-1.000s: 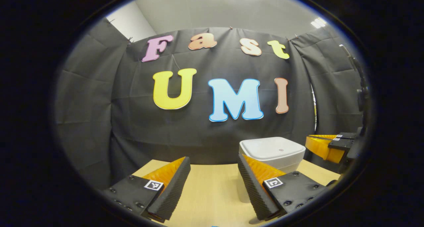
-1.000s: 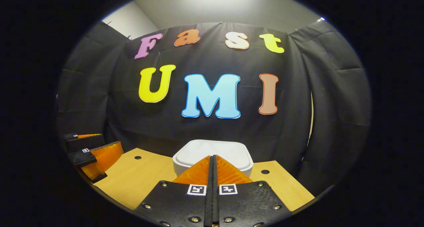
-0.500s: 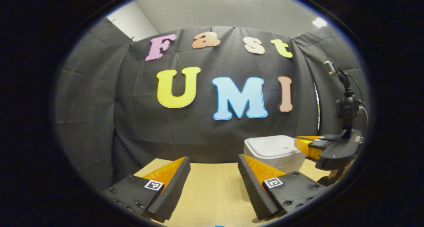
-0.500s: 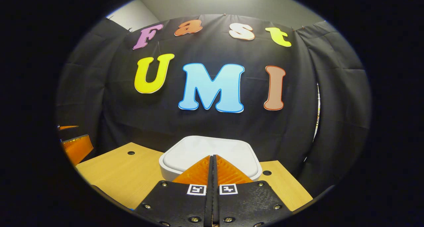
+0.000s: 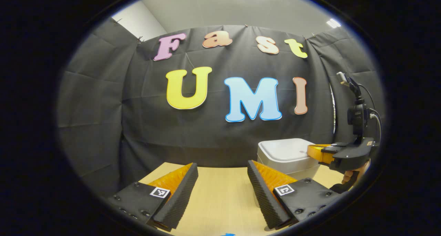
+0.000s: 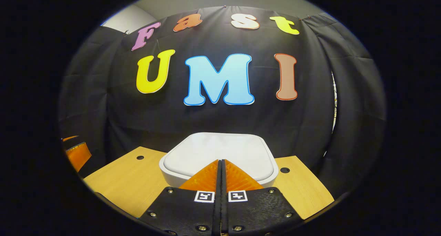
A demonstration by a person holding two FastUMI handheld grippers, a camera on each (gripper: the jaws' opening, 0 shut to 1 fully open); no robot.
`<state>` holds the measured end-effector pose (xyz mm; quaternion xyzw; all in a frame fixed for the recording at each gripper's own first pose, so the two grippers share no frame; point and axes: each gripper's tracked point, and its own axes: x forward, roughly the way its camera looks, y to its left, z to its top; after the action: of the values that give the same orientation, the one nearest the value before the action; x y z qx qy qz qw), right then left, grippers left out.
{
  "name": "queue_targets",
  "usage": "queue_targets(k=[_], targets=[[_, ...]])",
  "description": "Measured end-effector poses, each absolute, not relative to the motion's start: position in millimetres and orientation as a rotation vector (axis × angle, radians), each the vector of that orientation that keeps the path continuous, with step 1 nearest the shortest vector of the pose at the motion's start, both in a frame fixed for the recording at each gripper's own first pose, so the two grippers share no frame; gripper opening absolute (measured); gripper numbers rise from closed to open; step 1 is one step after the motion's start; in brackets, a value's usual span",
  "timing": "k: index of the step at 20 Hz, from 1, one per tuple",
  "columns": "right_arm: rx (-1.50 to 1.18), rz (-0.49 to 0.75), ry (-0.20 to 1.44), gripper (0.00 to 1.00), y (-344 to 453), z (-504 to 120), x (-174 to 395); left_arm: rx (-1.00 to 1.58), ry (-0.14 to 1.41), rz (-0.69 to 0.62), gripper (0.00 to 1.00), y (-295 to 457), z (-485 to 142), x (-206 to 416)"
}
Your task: Press the lid of the desktop garbage bin to open it, pick up the crumpled paper on the desktop and throw it into the bin, then pick up the pop can on the desktop and drop it into the bin, and finally close the garbage bin lid.
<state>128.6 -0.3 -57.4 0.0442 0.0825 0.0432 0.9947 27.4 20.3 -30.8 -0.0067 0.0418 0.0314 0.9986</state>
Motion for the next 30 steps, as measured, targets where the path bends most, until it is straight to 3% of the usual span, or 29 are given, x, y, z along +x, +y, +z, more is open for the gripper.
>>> queue_targets(k=[13, 18, 30], targets=[[0.125, 0.067, 0.171, 0.0, -1, -49, 129, -0.023, 0.078, 0.055, 0.94, 10, -25, 16], [0.153, 0.038, 0.048, 0.0, -9, -10, 121, -0.061, 0.091, 0.057, 0.98, 12, -31, 9], [0.113, 0.043, 0.006, 0.0, -6, 8, 78, -0.116, 0.169, 0.039, 0.98, 21, -73, 4]])
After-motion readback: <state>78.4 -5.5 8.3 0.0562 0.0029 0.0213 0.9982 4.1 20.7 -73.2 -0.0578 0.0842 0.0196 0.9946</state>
